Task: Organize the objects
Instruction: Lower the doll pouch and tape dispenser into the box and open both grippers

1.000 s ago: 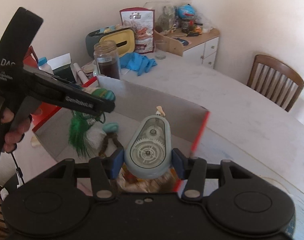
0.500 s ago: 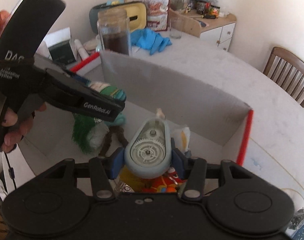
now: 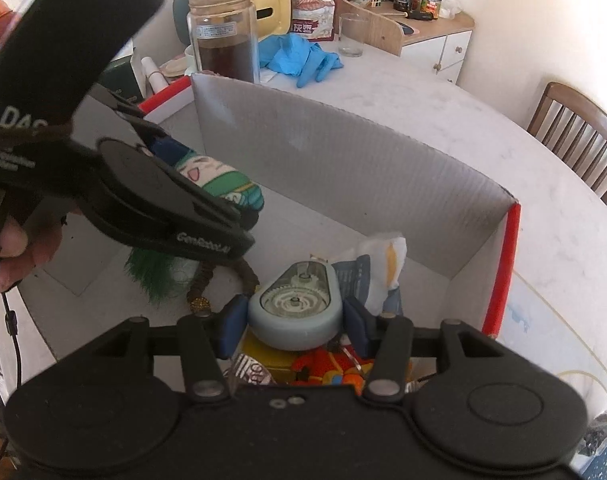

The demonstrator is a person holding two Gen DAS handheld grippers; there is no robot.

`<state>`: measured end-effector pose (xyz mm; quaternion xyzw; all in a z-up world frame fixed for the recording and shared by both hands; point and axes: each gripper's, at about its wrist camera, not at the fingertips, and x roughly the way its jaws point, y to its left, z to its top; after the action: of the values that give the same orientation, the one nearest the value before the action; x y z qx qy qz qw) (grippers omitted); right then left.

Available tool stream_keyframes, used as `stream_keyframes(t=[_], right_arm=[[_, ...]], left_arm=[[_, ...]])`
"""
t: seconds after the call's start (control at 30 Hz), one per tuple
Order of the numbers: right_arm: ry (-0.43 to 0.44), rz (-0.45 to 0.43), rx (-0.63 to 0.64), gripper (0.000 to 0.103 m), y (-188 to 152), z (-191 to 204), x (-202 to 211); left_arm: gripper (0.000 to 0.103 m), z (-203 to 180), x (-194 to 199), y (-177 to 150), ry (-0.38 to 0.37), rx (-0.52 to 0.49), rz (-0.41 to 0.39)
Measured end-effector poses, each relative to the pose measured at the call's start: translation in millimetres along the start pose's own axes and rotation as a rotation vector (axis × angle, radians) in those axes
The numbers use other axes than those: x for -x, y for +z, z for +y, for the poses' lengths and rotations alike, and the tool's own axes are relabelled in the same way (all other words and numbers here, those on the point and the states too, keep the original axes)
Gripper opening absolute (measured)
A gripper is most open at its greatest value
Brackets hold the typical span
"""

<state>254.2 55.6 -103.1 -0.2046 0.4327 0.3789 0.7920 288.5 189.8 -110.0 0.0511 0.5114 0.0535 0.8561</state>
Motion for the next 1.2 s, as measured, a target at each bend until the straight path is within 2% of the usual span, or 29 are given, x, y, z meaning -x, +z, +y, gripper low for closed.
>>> stream_keyframes(t=[0.1, 0.17, 0.33, 0.47, 0.73, 0.83, 1.2], right_arm=[[0.0, -0.001, 0.006, 0.054, 0, 0, 4], [0.007, -0.003, 0.009, 0.062, -1, 1, 7], [0.015, -0.015, 0.005, 0.063, -4, -2, 18], [0.023, -0.039, -0.007, 0.068, -6, -6, 30], [0.042, -0.086, -0.024, 0.069, -10, -17, 55], [0.052, -0.109, -0.029, 0.071, -12, -20, 67], [0.085, -0.175, -0.04, 0.079, -27, -36, 109]], left_arm=[[0.066, 2, -2, 0, -0.012, 0.01, 0.008], [0.072, 3, -2, 0, -0.012, 0.02, 0.001], [0.078, 3, 3, -1, 0.0, 0.019, -0.02], [0.079, 0, 10, -4, 0.006, 0.03, -0.034], [0.079, -7, 30, -9, -0.011, 0.09, -0.066], [0.083, -10, 42, -9, -0.008, 0.11, -0.096], [0.088, -32, 85, -10, -0.021, 0.176, -0.174]])
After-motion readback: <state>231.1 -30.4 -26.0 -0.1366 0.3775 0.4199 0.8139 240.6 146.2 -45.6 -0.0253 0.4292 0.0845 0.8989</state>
